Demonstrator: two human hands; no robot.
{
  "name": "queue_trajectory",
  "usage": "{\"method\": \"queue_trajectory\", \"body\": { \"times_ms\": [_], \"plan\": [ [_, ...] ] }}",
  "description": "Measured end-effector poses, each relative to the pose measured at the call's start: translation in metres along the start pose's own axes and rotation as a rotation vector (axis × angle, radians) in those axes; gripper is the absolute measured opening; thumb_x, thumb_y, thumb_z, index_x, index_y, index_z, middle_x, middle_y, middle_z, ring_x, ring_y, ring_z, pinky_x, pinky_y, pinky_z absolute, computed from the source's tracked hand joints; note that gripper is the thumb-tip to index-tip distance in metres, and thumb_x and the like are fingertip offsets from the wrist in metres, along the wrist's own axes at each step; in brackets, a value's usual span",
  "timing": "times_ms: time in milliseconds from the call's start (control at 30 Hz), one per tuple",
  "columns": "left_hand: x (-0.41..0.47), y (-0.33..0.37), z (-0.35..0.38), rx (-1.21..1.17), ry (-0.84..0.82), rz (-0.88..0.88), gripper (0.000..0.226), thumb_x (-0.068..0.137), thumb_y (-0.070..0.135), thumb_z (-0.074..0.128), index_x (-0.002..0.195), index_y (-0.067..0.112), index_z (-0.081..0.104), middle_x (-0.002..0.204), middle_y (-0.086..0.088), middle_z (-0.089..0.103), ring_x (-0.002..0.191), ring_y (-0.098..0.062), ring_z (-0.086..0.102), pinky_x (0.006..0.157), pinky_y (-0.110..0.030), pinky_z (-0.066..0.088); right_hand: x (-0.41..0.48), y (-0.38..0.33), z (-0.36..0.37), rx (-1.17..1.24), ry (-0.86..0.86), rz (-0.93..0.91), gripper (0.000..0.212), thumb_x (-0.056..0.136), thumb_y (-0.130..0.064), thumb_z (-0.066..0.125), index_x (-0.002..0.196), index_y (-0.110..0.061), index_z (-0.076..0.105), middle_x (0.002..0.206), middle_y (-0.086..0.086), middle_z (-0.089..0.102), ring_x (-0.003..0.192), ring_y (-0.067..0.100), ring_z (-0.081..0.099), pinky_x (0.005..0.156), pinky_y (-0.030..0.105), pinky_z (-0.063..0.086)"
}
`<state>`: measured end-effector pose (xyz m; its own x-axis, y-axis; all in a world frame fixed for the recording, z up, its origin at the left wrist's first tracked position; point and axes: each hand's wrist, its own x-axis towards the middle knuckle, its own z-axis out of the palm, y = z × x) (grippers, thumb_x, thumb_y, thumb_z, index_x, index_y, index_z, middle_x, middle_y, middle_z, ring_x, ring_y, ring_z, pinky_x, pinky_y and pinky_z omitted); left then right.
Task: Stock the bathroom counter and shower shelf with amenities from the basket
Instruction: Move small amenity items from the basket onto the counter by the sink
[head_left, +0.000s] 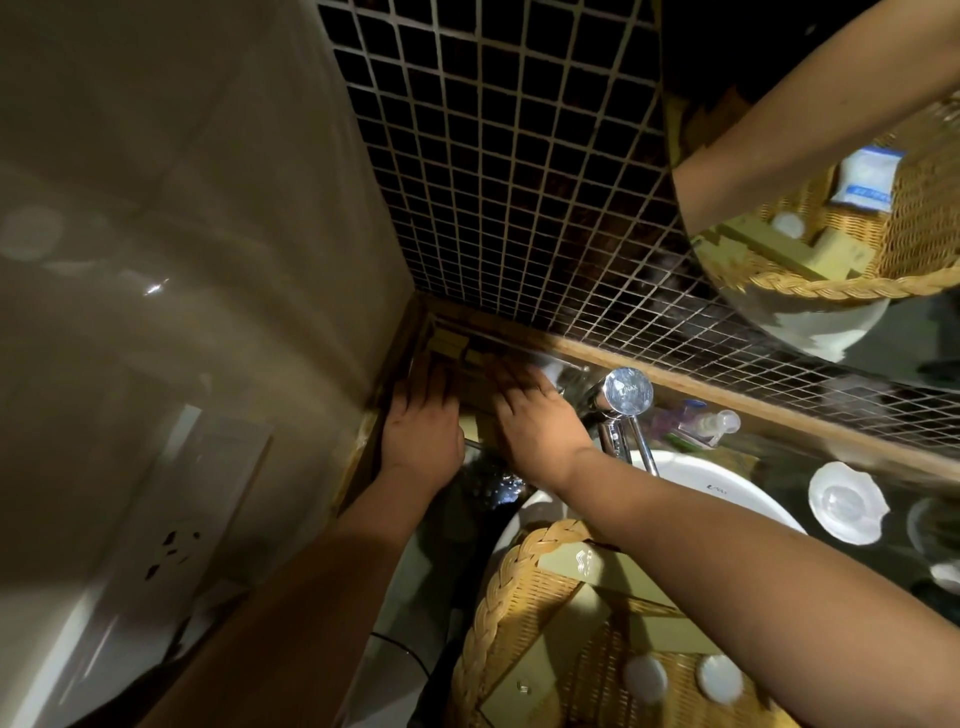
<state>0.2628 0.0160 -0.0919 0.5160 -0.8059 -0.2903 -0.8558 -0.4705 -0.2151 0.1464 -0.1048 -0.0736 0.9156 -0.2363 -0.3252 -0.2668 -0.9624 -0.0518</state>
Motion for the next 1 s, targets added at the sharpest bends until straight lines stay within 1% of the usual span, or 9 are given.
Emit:
{"method": "queue_trajectory", "body": {
  "times_ms": [133, 267, 367, 533, 633, 667, 800, 900, 1000],
  "plan": [
    [-0.002, 0.001, -0.002, 0.005, -0.028, 0.000, 0.054, 0.085, 0.041, 0.056, 0.133, 0.018, 0.049, 0.148, -0.016, 0.039, 0.137, -0.036, 0.032, 0.109, -0.050, 0.022, 0.010, 0.002, 0.002, 0.026, -0.054, 0.037, 0.066, 0.093, -0.035, 0.054, 0.150, -0.007, 0.036, 0.155, 0.019, 0.039, 0.150, 0.031, 0.022, 0.124, 0.046, -0.004],
    [-0.007, 0.001, -0.008, -0.023, -0.030, 0.021, 0.050, 0.083, 0.042, 0.061, 0.128, 0.020, 0.054, 0.135, -0.011, 0.054, 0.127, -0.031, 0.046, 0.107, -0.049, 0.028, 0.014, -0.001, 0.002, 0.107, -0.079, 0.075, 0.050, 0.094, -0.035, 0.050, 0.139, -0.012, 0.048, 0.141, 0.014, 0.054, 0.136, 0.032, 0.045, 0.120, 0.049, 0.019],
    [-0.013, 0.001, -0.011, -0.081, 0.013, 0.017, 0.048, 0.083, 0.040, 0.063, 0.127, 0.022, 0.055, 0.128, -0.007, 0.059, 0.122, -0.029, 0.050, 0.107, -0.048, 0.032, 0.015, -0.005, 0.004, 0.157, -0.050, 0.100, 0.052, 0.095, -0.035, 0.051, 0.142, -0.013, 0.046, 0.137, 0.012, 0.057, 0.127, 0.029, 0.053, 0.114, 0.048, 0.032],
    [-0.033, -0.003, -0.017, -0.115, 0.054, 0.030, 0.066, 0.085, 0.037, 0.059, 0.145, 0.017, 0.041, 0.143, -0.010, 0.047, 0.133, -0.030, 0.040, 0.111, -0.048, 0.029, 0.008, -0.006, 0.002, 0.178, -0.015, 0.130, 0.061, 0.098, -0.036, 0.049, 0.151, -0.010, 0.033, 0.158, 0.016, 0.033, 0.145, 0.030, 0.034, 0.119, 0.049, 0.026],
    [-0.041, -0.004, -0.017, -0.100, 0.029, 0.029, 0.075, 0.090, 0.039, 0.054, 0.154, 0.016, 0.024, 0.156, -0.012, 0.032, 0.145, -0.031, 0.025, 0.116, -0.047, 0.024, 0.000, -0.004, 0.001, 0.200, 0.021, 0.149, 0.078, 0.097, -0.035, 0.050, 0.158, -0.008, 0.010, 0.167, 0.014, -0.003, 0.153, 0.027, 0.005, 0.124, 0.046, 0.004],
    [-0.046, -0.004, -0.020, -0.095, 0.027, 0.023, 0.077, 0.092, 0.039, 0.053, 0.156, 0.016, 0.019, 0.159, -0.012, 0.028, 0.147, -0.031, 0.021, 0.117, -0.047, 0.022, -0.006, -0.004, -0.002, 0.201, 0.037, 0.153, 0.079, 0.098, -0.034, 0.049, 0.159, -0.008, 0.007, 0.167, 0.013, -0.007, 0.154, 0.026, 0.000, 0.124, 0.044, 0.000],
    [-0.058, -0.004, -0.035, -0.113, 0.033, 0.009, 0.078, 0.095, 0.041, 0.049, 0.159, 0.017, 0.011, 0.164, -0.010, 0.019, 0.151, -0.030, 0.012, 0.119, -0.047, 0.018, -0.030, -0.005, -0.014, 0.217, 0.040, 0.172, 0.072, 0.099, -0.027, 0.047, 0.159, -0.010, 0.012, 0.168, 0.011, 0.006, 0.154, 0.026, 0.004, 0.121, 0.041, -0.004],
    [-0.068, 0.001, -0.053, -0.149, 0.056, -0.017, 0.073, 0.096, 0.040, 0.044, 0.159, 0.018, 0.013, 0.164, -0.009, 0.020, 0.152, -0.028, 0.013, 0.119, -0.047, 0.023, -0.055, -0.006, -0.021, 0.198, 0.021, 0.169, 0.080, 0.098, -0.029, 0.051, 0.159, -0.011, 0.002, 0.168, 0.008, -0.005, 0.154, 0.023, -0.006, 0.118, 0.038, -0.010],
    [-0.078, 0.011, -0.075, -0.173, 0.119, -0.020, 0.068, 0.096, 0.041, 0.043, 0.157, 0.018, 0.024, 0.161, -0.008, 0.030, 0.148, -0.027, 0.025, 0.113, -0.047, 0.031, -0.085, -0.009, -0.029, 0.178, 0.037, 0.145, 0.092, 0.093, -0.026, 0.060, 0.159, -0.010, -0.003, 0.167, 0.006, -0.011, 0.153, 0.022, -0.008, 0.119, 0.038, -0.007]
  ]
}}
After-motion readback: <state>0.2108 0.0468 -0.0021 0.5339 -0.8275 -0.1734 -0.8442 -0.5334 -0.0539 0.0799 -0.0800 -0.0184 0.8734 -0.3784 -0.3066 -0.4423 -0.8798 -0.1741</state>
